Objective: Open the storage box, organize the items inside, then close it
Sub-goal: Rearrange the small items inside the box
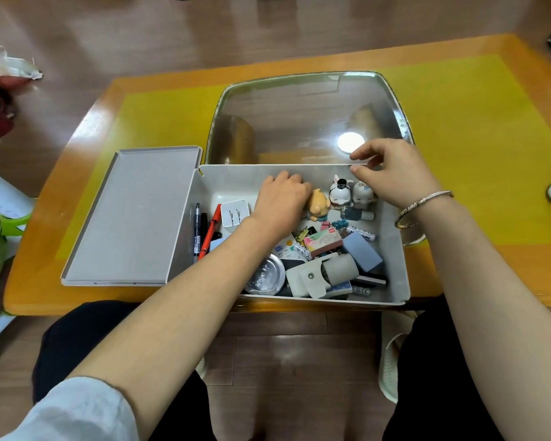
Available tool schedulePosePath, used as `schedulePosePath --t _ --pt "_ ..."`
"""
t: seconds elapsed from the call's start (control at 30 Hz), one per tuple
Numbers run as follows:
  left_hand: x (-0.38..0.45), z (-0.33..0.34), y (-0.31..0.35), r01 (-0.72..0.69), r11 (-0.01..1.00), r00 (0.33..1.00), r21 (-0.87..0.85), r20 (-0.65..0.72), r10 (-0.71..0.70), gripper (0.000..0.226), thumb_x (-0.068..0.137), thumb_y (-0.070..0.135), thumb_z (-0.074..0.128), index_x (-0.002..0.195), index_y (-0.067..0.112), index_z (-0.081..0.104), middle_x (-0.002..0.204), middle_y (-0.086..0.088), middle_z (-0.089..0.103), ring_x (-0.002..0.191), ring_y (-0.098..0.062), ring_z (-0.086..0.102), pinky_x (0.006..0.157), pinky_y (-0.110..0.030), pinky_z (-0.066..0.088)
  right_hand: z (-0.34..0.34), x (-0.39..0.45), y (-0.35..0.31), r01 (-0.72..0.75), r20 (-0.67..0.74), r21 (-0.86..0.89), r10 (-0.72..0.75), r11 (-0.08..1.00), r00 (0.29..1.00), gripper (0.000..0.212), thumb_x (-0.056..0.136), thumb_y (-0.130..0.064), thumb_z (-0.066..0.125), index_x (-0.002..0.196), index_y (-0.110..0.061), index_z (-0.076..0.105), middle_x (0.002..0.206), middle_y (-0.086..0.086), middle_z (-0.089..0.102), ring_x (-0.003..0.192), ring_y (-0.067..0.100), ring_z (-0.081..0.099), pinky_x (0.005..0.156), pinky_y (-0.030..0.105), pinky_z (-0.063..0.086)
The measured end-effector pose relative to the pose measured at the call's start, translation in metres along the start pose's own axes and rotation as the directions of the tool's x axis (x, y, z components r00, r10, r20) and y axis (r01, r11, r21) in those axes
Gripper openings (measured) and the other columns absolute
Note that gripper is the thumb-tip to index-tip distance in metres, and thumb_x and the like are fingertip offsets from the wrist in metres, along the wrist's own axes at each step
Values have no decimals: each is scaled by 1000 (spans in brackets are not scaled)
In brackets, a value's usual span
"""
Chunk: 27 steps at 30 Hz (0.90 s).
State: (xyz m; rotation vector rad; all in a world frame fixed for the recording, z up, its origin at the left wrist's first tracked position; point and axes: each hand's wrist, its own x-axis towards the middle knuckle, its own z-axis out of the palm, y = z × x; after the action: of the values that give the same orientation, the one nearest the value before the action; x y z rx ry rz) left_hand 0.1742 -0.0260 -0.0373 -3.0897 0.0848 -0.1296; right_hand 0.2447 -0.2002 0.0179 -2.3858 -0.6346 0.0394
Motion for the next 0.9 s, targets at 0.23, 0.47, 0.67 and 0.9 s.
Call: schedulePosePath --t 0.23,0.47,0.67,0.9 --pt "-3 -8 -11 31 994 998 -103 48 -26 29 86 27 61 113 17 59 114 -5 57 108 -26 49 79 -34 35 -4 -4 8 -139 -102 -88 130 986 986 35 83 -15 64 117 -7 60 118 15 57 111 29 51 94 33 39" --pt "-31 -38 -65 228 940 941 -254 -189 -280 20 95 17 48 108 12 62 108 -11 60 102 -30 49 82 -42 40 0 -27 26 -351 69 -338 395 873 916 35 89 -28 58 62 -7 47 65 13 52 65 31 49 49 28 29" --pt "-55 -36 -84 547 811 807 -208 -129 -577 54 86 4 48 139 7 35 138 -17 40 121 -38 37 91 -47 33 9 -30 26 -342 43 -325 375 882 926 25 89 -15 56 68 -4 52 67 17 51 65 33 47 53 28 30" --pt "-78 -18 -101 647 701 756 -300 140 -639 65 90 7 47 146 9 15 120 -25 55 104 -43 55 74 -43 41 12 -27 14 -273 -57 -300 269 914 962 23 92 -21 57 102 -1 62 101 22 65 87 36 58 68 35 45"
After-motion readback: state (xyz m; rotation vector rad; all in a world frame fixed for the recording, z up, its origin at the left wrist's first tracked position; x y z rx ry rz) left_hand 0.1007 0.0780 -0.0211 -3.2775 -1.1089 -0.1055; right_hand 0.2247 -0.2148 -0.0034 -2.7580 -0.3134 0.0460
